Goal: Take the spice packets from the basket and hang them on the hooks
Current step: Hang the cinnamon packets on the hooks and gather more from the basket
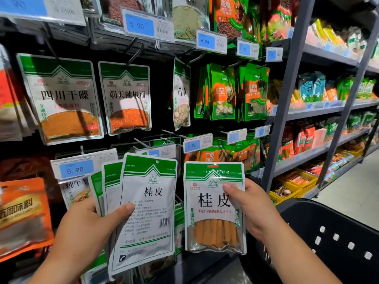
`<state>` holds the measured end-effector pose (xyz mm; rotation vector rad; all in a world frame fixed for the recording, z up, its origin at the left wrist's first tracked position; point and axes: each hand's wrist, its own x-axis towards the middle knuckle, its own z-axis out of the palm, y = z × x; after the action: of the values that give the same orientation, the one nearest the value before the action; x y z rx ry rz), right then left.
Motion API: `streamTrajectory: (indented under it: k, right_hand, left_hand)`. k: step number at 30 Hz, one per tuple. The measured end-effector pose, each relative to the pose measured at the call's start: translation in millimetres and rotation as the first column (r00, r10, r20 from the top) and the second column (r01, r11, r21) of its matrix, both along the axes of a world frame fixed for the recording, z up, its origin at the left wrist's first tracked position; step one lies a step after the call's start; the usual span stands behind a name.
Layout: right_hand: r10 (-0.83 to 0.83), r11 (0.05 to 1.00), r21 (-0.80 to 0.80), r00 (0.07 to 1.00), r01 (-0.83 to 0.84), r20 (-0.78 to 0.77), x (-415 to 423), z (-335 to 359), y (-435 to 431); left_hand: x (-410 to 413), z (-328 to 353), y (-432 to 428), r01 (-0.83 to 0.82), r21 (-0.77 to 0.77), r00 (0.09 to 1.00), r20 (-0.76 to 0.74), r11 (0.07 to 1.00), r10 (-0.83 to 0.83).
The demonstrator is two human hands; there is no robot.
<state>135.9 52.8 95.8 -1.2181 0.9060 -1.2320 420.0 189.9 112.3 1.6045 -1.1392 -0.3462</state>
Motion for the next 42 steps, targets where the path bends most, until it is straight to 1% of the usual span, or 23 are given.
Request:
streamTrajectory:
  k: [3,7,10,14,17,21,27,29,33,37,40,42]
  right_hand:
    - [0.009,1.0,-0.018,0.999,-0.01,-0.034,-0.1,-2.0,-2.9]
    - [0.058,0.996,-0.055,0.994,-0.063,-0.09,3.6,-5.5,-4.9]
    - [0.057,0.994,-0.083,0.989,-0.069,-0.135,7.3,-7.2,-6.0]
    - [0.049,0.996,-0.064,0.986,-0.059,-0.157,13.3,-11.5,-13.5]
    - [0.031,0.996,-0.08,0.982,-0.047,-0.184,19.7,-15.4,-25.7]
    - [-0.045,0.995,-0.098,0.981,0.027,-0.19,28.5,-10.2,-49.2]
    - [-0.021,0.997,-0.076,0.975,0.004,-0.223,36.5,-10.3,-86.8]
    - [-0.002,0.998,-0.057,0.977,-0.01,-0.212,39.3,-11.4,-96.0]
    - [0.015,0.997,-0.075,0.982,-0.029,-0.19,44.1,-11.2,-108.2]
    - [0.009,0.998,-0.058,0.992,-0.016,-0.122,45.6,-9.5,-117.9]
    - [-0.001,0.998,-0.057,0.994,-0.006,-0.108,48.4,-11.5,-124.5]
    - [0.013,0.999,-0.05,0.995,-0.018,-0.094,51.2,-12.5,-128.3]
  left_hand:
    - [7.5,-1.7,6.5,-0.027,0.002,1.0,-0.008,1.0,0.027]
    - [18.5,-4.2,14.0,-0.07,-0.008,0.997,-0.035,0.997,0.07]
    - [24.6,-5.2,18.5,-0.084,-0.014,0.995,-0.05,0.996,0.083]
    - [26.3,-3.2,23.5,-0.103,-0.032,0.993,-0.069,0.994,0.1]
    - [22.8,-3.0,23.9,-0.092,-0.07,0.991,-0.099,0.993,0.085]
    - [17.0,-0.6,15.5,-0.039,-0.135,0.989,-0.147,0.99,0.019]
    - [7.8,5.2,-9.7,-0.002,-0.175,0.985,-0.169,0.985,-0.028]
    - [4.5,6.3,-15.9,0.014,-0.18,0.989,-0.145,0.984,-0.04]
    - [-5.8,12.7,-23.6,0.061,-0.199,0.982,-0.161,0.978,-0.094]
    - [-3.9,10.0,-31.5,0.051,-0.22,0.965,-0.24,0.974,-0.104]
    - [-2.9,8.6,-34.1,0.028,-0.242,0.948,-0.302,0.97,-0.103]
    - [-1.3,7.6,-35.9,0.012,-0.237,0.946,-0.312,0.971,-0.088]
